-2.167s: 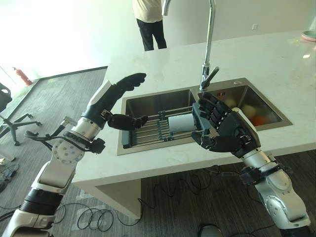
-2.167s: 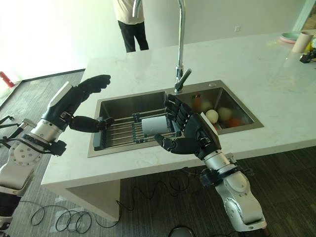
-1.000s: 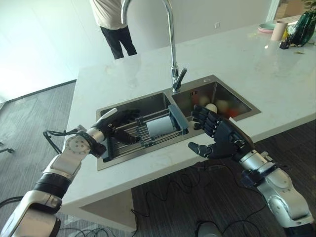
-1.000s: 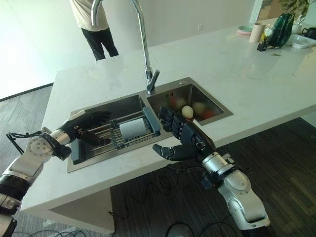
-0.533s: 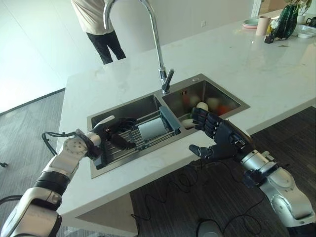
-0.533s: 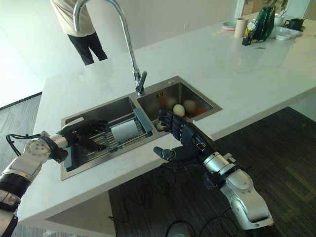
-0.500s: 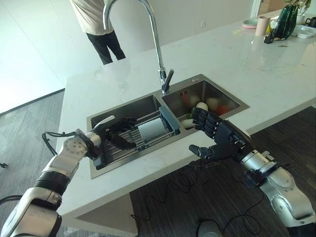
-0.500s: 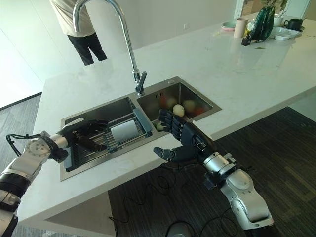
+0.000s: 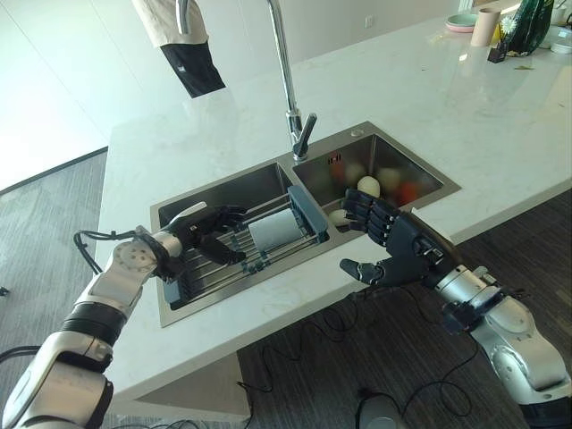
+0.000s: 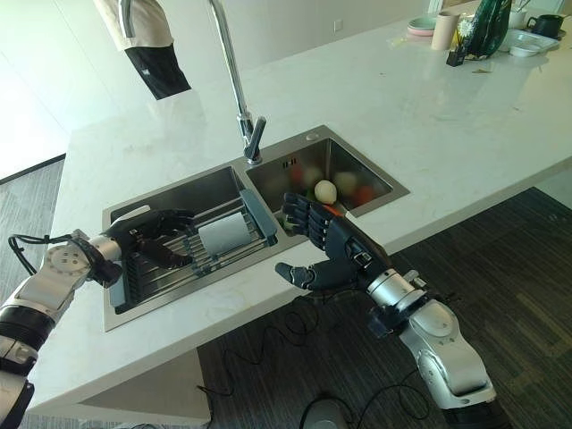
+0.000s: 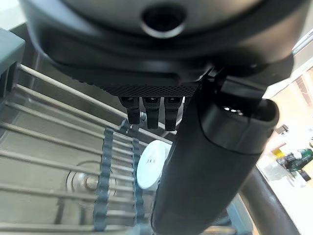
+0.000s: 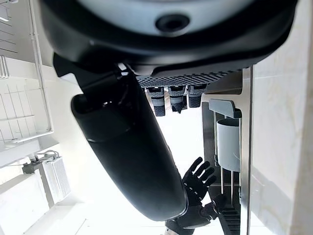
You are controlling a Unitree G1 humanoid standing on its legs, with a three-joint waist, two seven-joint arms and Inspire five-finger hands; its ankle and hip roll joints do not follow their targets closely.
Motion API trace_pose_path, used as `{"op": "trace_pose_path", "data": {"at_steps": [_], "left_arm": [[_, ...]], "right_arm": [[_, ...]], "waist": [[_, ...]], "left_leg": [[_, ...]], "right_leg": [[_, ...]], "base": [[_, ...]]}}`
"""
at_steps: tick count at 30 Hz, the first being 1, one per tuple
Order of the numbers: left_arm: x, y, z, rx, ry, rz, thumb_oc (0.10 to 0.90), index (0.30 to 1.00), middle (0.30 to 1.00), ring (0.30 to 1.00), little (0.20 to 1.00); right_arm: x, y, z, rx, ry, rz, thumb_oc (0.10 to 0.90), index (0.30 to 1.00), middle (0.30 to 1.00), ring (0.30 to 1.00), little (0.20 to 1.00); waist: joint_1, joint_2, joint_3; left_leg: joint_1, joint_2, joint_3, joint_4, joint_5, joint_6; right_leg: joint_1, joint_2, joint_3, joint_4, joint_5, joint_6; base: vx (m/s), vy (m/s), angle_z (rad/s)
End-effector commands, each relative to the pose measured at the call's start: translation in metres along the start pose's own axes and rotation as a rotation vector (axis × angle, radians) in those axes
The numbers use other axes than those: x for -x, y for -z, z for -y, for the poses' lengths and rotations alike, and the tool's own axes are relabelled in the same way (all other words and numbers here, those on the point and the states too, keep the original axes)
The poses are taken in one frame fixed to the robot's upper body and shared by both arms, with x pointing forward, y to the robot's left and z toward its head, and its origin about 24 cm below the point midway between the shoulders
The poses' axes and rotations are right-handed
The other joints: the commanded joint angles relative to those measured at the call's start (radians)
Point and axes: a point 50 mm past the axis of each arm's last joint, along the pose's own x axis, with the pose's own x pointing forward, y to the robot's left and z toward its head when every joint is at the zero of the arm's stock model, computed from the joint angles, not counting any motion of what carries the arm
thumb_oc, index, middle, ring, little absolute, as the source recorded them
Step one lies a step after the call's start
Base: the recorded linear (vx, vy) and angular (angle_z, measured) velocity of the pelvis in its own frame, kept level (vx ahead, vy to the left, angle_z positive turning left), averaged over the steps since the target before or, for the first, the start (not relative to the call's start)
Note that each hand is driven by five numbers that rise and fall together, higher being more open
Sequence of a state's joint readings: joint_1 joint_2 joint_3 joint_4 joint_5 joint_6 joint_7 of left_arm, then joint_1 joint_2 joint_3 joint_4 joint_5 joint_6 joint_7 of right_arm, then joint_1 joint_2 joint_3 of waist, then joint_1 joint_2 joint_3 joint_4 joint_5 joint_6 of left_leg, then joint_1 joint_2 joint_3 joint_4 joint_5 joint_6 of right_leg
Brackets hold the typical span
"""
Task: Place the dishes in the dishwasher.
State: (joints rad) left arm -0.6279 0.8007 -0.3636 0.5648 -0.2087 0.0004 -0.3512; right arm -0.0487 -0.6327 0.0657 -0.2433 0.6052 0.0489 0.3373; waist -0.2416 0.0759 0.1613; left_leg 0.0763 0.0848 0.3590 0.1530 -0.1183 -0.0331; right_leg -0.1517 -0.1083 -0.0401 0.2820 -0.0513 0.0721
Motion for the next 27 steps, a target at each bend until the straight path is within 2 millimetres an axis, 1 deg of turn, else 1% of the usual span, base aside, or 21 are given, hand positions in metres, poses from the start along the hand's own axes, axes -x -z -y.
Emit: {"op": "trace_pose_path", "data": {"at_steps": [1, 7, 14, 20, 25, 26, 27], "left_arm": [[-0.002, -0.080, -0.043, -0.117, -0.165, 0.250, 0.800, 0.900, 0.900, 0.900, 0.900], [0.001, -0.074, -0.047, -0.115, -0.179, 0.232, 0.800, 0.900, 0.900, 0.900, 0.900], [0.002, -0.071, -0.054, -0.142, -0.205, 0.197, 0.800, 0.900, 0.900, 0.900, 0.900], [0.001, -0.067, -0.059, -0.135, -0.216, 0.164, 0.800, 0.900, 0.900, 0.900, 0.900], [-0.001, -0.057, -0.058, -0.123, -0.206, 0.126, 0.800, 0.900, 0.900, 0.900, 0.900], [-0.002, -0.057, -0.057, -0.123, -0.204, 0.124, 0.800, 0.900, 0.900, 0.900, 0.900], [-0.002, -0.055, -0.057, -0.123, -0.203, 0.118, 0.800, 0.900, 0.900, 0.900, 0.900]], "right_arm": [[-0.016, -0.047, -0.002, 0.000, -0.041, 0.297, 0.800, 0.900, 0.900, 0.900, 0.900], [-0.016, -0.047, -0.004, 0.015, -0.049, 0.274, 0.800, 0.900, 0.900, 0.900, 0.900], [-0.015, -0.046, -0.004, 0.020, -0.051, 0.258, 0.800, 0.900, 0.900, 0.900, 0.900], [-0.012, -0.045, -0.003, 0.022, -0.051, 0.251, 0.800, 0.900, 0.900, 0.900, 0.900], [-0.009, -0.045, -0.001, 0.027, -0.054, 0.247, 0.800, 0.900, 0.900, 0.900, 0.900], [-0.009, -0.045, -0.001, 0.027, -0.053, 0.246, 0.800, 0.900, 0.900, 0.900, 0.900], [-0.009, -0.044, -0.002, 0.028, -0.055, 0.245, 0.800, 0.900, 0.900, 0.900, 0.900]], "waist": [[0.010, -0.030, -0.054], [0.001, -0.017, -0.057], [-0.012, -0.008, -0.060], [-0.032, -0.001, -0.065], [-0.054, 0.006, -0.067], [-0.053, 0.013, -0.070], [-0.056, 0.014, -0.070]], "left_leg": [[-0.035, 0.003, -0.036, 0.147, -0.181, 0.033], [-0.035, 0.008, -0.034, 0.147, -0.176, 0.024], [-0.033, 0.012, -0.023, 0.147, -0.174, 0.022], [-0.030, 0.021, -0.004, 0.147, -0.172, 0.018], [-0.021, 0.027, 0.017, 0.147, -0.174, 0.016], [-0.011, 0.023, 0.003, 0.147, -0.199, 0.015], [-0.009, 0.024, 0.006, 0.147, -0.199, 0.015]], "right_leg": [[-0.005, -0.068, -0.059, 0.018, -0.021, 0.107], [-0.002, -0.065, -0.045, 0.018, -0.026, 0.108], [-0.005, -0.064, -0.025, 0.018, -0.027, 0.112], [-0.009, -0.058, -0.006, 0.018, -0.028, 0.112], [-0.010, -0.046, 0.018, 0.018, -0.032, 0.112], [0.001, -0.045, 0.023, 0.018, -0.053, 0.121], [0.001, -0.044, 0.026, 0.018, -0.053, 0.121]], "base": [[0.04, -0.035, 0.00], [0.02, -0.020, -0.04], [0.00, -0.005, 0.00], [-0.01, -0.011, -0.06], [0.01, -0.003, -0.18], [0.08, 0.043, -0.25], [0.09, 0.048, -0.17]]}}
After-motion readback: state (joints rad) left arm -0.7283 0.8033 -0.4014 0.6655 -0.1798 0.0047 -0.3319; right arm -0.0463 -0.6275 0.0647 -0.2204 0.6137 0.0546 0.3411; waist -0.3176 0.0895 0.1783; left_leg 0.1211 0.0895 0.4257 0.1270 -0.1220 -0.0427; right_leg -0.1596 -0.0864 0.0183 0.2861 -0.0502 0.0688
